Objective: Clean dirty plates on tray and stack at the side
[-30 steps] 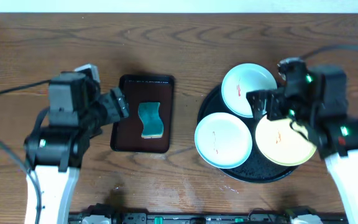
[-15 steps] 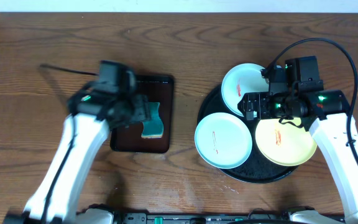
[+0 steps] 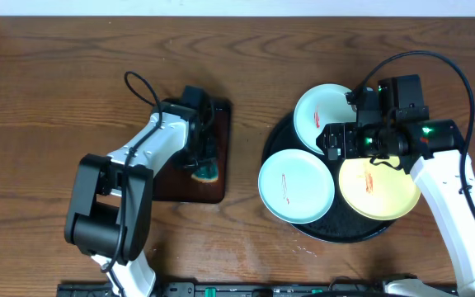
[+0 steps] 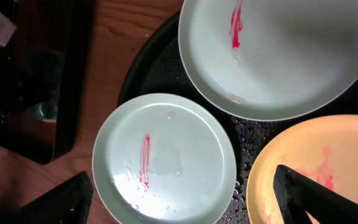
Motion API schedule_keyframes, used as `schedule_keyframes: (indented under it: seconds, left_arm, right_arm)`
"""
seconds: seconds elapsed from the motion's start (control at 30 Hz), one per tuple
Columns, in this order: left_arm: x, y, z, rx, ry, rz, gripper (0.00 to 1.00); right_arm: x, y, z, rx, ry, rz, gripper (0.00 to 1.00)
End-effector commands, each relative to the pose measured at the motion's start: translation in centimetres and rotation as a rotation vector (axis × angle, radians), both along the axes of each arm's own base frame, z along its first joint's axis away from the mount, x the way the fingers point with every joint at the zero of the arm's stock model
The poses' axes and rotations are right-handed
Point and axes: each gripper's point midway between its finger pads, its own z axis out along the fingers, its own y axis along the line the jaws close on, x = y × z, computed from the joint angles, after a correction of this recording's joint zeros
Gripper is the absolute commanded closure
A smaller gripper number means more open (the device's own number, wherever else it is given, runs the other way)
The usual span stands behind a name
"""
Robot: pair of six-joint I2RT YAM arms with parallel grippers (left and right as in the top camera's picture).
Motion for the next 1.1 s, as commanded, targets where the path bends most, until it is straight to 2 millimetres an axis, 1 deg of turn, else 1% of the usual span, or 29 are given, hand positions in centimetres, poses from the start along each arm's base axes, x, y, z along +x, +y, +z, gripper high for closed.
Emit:
schedule_keyframes:
  seconds: [0.0,0.07,0.17,0.2,0.23,0.27,0.3,0.37,0.4,0.47,0.53,0.6,0.83,0.87,0.93,1.0,1.07]
  left_arm:
    - [-1.0,0.8,-1.9,0.039,0.062,0.010,0.93]
    - [-0.7,1.2,-1.1,0.051,0.046,0.017,0.93]
    - [0.1,1.6,0.9,0.042,0.011,0.034,0.92]
    - [0.3,1.7,1.7,0.038,-0.003,0.038,0.90]
    - [0.6,1.8,2.5,0.034,-0.022,0.042,0.83]
    - [0.9,1.8,3.3,0.029,-0.045,0.041,0.73]
    - [1.1,1.9,4.0,0.027,-0.070,0.036,0.69]
    - [1.7,2.1,5.3,0.031,-0.124,0.025,0.63]
    - [1.9,2.0,5.7,0.028,-0.144,0.014,0.61]
    - [2.3,1.8,5.9,0.025,-0.167,-0.014,0.58]
    - [2.6,1.5,5.3,0.025,-0.183,-0.051,0.58]
    - [2.8,1.7,4.3,0.049,-0.187,-0.066,0.57]
    - [2.6,2.1,-0.9,0.099,-0.091,-0.072,0.57]
    - [2.7,2.1,-1.5,0.100,-0.085,-0.072,0.66]
    - [2.8,2.1,-2.2,0.101,-0.079,-0.073,0.92]
    - [3.0,2.0,-2.1,0.100,-0.084,-0.073,0.93]
    - [3.3,1.9,-1.3,0.097,-0.097,-0.072,0.93]
  right_arm:
    - [0.1,0.6,0.6,0.012,-0.018,0.028,0.09]
    - [0.1,0.6,0.6,0.011,-0.018,0.028,0.09]
    - [0.1,0.6,0.6,0.011,-0.017,0.028,0.10]
    - [0.1,0.6,0.6,0.011,-0.017,0.028,0.10]
    - [0.0,0.6,0.6,0.011,-0.016,0.028,0.10]
    - [0.0,0.6,0.6,0.011,-0.014,0.028,0.10]
    - [0.0,0.6,0.6,0.011,-0.012,0.027,0.10]
    - [-0.3,0.5,0.5,0.014,0.005,0.015,0.04]
    - [-0.4,0.5,0.4,0.018,0.016,0.001,0.03]
    - [-0.6,0.5,0.3,0.025,0.035,-0.020,0.03]
    - [-0.8,0.4,0.0,0.024,0.046,-0.021,0.03]
    - [-1.0,0.4,-0.3,0.022,0.055,-0.021,0.03]
    - [-2.3,0.2,-1.0,0.008,0.106,-0.009,0.05]
    - [-2.4,0.2,-1.1,0.006,0.112,-0.007,0.05]
    - [-2.7,0.2,-1.2,0.004,0.126,-0.008,0.05]
    - [-3.1,0.1,-1.3,0.001,0.145,-0.008,0.08]
    - [-3.5,0.0,-1.6,-0.002,0.159,-0.008,0.15]
